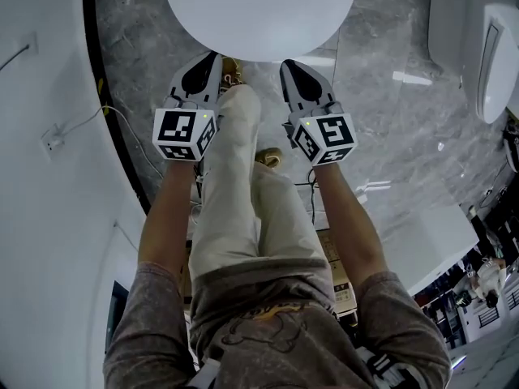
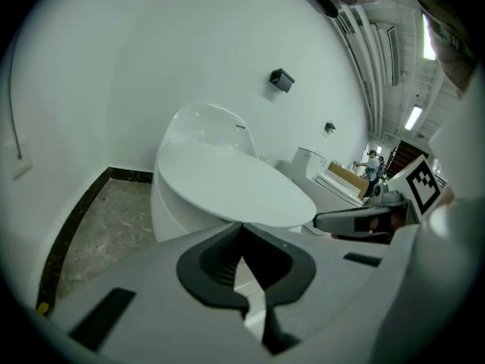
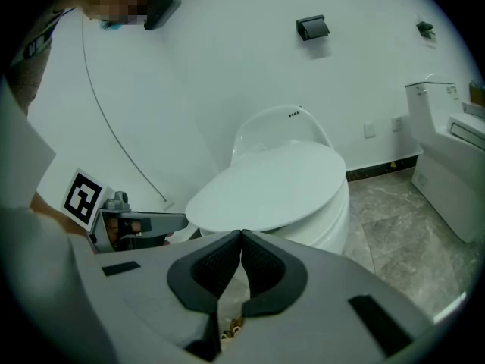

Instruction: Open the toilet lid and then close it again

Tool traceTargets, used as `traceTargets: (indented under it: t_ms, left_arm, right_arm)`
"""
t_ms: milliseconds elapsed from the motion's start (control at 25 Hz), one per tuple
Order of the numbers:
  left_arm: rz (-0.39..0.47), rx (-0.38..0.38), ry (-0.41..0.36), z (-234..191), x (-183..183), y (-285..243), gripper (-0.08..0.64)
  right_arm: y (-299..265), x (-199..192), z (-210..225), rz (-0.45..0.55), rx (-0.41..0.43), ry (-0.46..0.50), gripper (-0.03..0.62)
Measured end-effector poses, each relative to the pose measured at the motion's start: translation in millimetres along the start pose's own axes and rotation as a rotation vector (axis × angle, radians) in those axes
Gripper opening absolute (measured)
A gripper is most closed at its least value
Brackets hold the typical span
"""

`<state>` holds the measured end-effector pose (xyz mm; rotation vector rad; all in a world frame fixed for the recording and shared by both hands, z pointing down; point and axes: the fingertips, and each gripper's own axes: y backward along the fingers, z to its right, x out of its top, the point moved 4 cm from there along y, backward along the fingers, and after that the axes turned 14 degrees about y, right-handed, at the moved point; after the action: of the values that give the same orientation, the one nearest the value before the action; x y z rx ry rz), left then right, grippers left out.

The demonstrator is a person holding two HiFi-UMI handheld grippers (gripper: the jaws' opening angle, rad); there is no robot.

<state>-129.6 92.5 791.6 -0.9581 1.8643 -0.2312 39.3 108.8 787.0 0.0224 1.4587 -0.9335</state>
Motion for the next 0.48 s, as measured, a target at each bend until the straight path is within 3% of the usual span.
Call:
traceTargets:
  t_ms: [280, 480]
  left_arm:
    - [-0.001, -0.014, 0.01, 33.2, 65.9, 35.2, 0.009]
    - [0.016, -0.041, 0.039, 62.9, 135.4, 46.7, 0.009]
  right_arm:
    - [32.4, 78.5, -9.2, 0.01, -0.016, -0.009, 0.028]
    - [50.4, 155.0, 0.4, 0.045, -0.049, -0.024, 0.028]
